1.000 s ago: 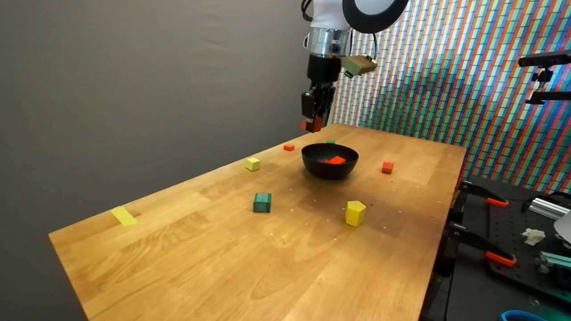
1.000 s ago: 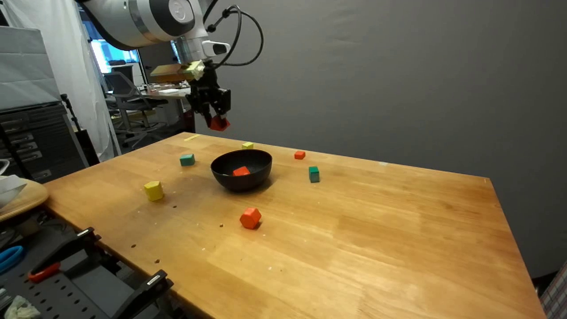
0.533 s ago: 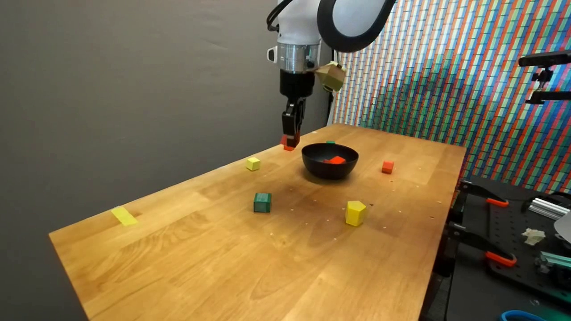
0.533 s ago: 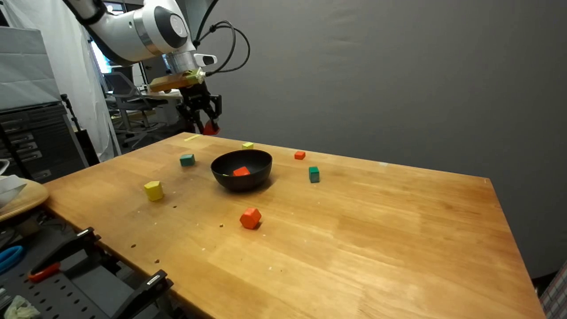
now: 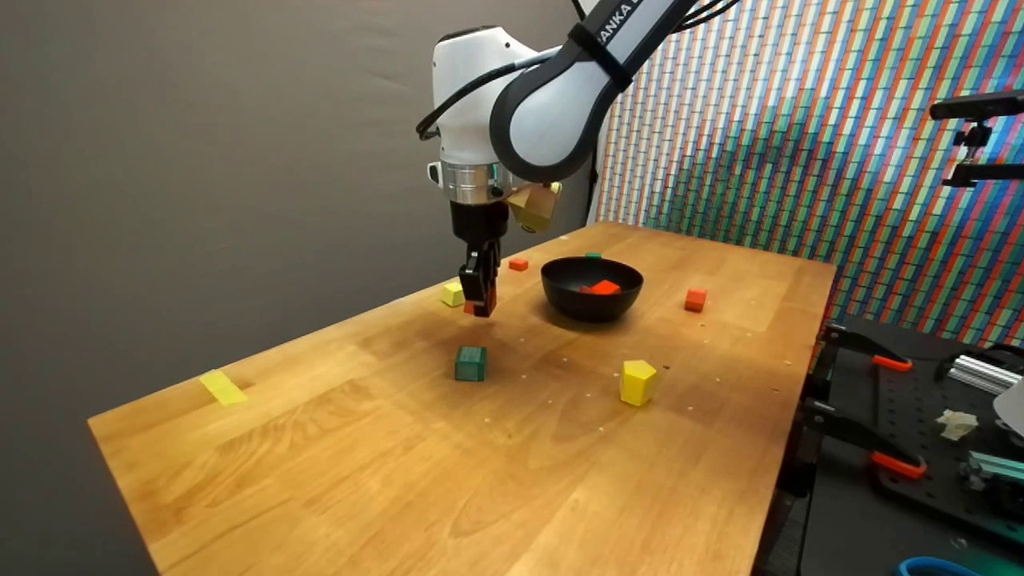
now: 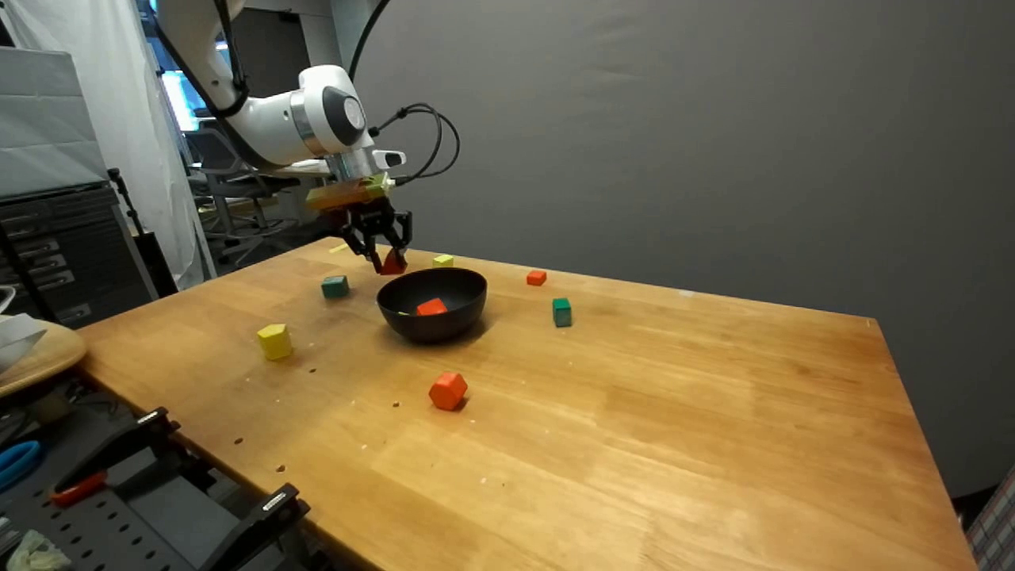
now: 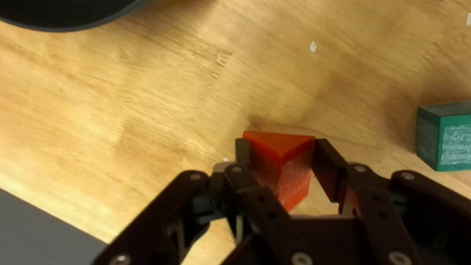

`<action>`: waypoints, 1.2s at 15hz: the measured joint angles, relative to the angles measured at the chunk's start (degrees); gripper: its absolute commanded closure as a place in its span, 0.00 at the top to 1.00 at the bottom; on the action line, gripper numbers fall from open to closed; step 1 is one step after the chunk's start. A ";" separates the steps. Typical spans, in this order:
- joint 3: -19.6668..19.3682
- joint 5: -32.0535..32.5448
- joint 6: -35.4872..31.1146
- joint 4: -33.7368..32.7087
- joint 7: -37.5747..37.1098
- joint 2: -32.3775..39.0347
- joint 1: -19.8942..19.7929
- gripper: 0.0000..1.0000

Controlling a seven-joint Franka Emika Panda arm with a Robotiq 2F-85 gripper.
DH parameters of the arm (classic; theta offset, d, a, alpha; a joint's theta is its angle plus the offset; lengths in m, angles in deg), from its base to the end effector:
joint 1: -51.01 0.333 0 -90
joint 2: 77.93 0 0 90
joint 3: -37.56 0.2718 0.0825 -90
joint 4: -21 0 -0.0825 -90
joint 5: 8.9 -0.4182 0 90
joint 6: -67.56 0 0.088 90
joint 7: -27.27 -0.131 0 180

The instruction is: Remove the blocks from the bowl and put them on the table

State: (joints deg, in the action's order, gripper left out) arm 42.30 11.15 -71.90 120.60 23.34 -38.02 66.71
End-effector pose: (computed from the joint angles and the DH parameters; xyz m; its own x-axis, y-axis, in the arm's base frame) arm 0.6217 0.2249 0.0948 0.8604 0.5097 -0.0034 0.5025 -0.8470 0.1736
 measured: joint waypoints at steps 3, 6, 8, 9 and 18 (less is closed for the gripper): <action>-0.27 -0.05 4.14 -3.66 0.13 1.05 0.37 0.99; -0.62 -0.67 7.55 -4.63 0.14 -1.75 -0.04 1.00; -1.45 -1.02 8.28 -3.66 -0.59 -5.28 -0.70 1.00; -2.20 -1.34 8.53 -2.43 -1.64 -7.47 -1.17 1.00; -3.17 -13.33 11.87 14.27 -0.15 -21.04 -10.61 1.00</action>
State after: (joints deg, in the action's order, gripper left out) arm 39.13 -2.18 -60.04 134.87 23.18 -59.06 56.10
